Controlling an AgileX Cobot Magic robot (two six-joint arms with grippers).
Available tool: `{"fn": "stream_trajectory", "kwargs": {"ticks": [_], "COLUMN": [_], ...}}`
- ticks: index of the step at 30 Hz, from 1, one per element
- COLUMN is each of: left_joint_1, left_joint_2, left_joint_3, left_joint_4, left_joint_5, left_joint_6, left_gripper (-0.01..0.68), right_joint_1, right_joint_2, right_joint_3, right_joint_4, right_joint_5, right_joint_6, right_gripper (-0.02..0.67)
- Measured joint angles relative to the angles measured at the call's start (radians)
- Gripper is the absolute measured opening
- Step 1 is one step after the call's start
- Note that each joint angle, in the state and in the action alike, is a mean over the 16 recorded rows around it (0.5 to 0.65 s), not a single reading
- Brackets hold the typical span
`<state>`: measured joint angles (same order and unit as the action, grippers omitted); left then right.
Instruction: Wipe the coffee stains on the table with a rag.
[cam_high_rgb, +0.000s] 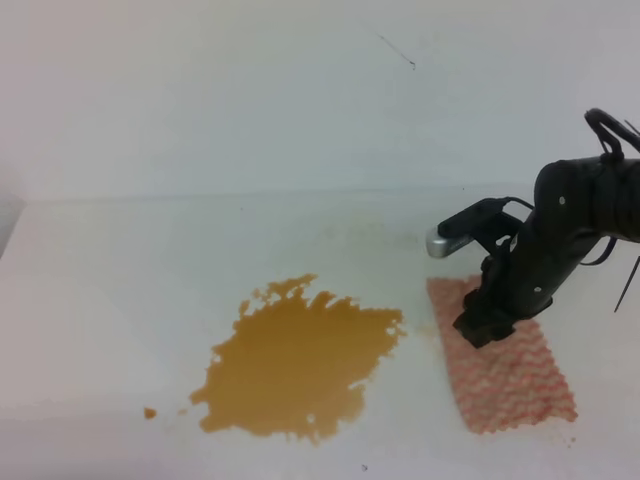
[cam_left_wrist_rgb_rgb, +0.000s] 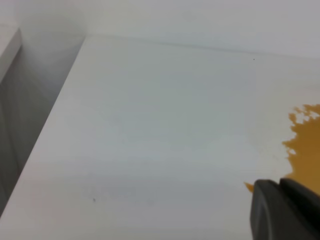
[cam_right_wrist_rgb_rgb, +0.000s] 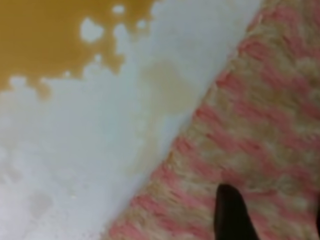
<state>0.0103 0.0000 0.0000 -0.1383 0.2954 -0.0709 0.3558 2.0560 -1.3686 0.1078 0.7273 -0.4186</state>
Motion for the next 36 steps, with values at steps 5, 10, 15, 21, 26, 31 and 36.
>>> {"fn": "stream_trajectory", "kwargs": {"ticks": [5,10,15,21,26,31,36], "left_joint_1": [0.000,0.000,0.000,0.000,0.000,0.000,0.000], "left_joint_2": [-0.002,-0.002,-0.002,0.000,0.000,0.000,0.000], "left_joint_3": [0.002,0.002,0.002,0.000,0.000,0.000,0.000], "left_joint_4": [0.000,0.000,0.000,0.000,0.000,0.000,0.000], "left_joint_5": [0.000,0.000,0.000,0.000,0.000,0.000,0.003], "left_joint_6": [0.000,0.000,0.000,0.000,0.000,0.000,0.000], "left_gripper": [-0.002,-0.002,-0.002,-0.001,-0.001,-0.001,-0.002], "right_joint_1": [0.000,0.000,0.000,0.000,0.000,0.000,0.001], "right_joint_2": [0.019,0.033,0.037,0.033,0.011,-0.020,-0.048], "right_joint_3": [-0.001,-0.004,-0.006,-0.006,-0.005,-0.017,-0.049], "right_joint_4": [0.001,0.001,0.002,0.002,0.008,0.032,0.096], "right_joint_5": [-0.007,-0.003,0.004,0.012,0.015,0.021,0.037], "right_joint_6": [0.004,0.003,0.001,-0.008,-0.016,-0.033,-0.071], "right_gripper": [0.326,0.247,0.143,0.044,0.016,0.014,0.013]}}
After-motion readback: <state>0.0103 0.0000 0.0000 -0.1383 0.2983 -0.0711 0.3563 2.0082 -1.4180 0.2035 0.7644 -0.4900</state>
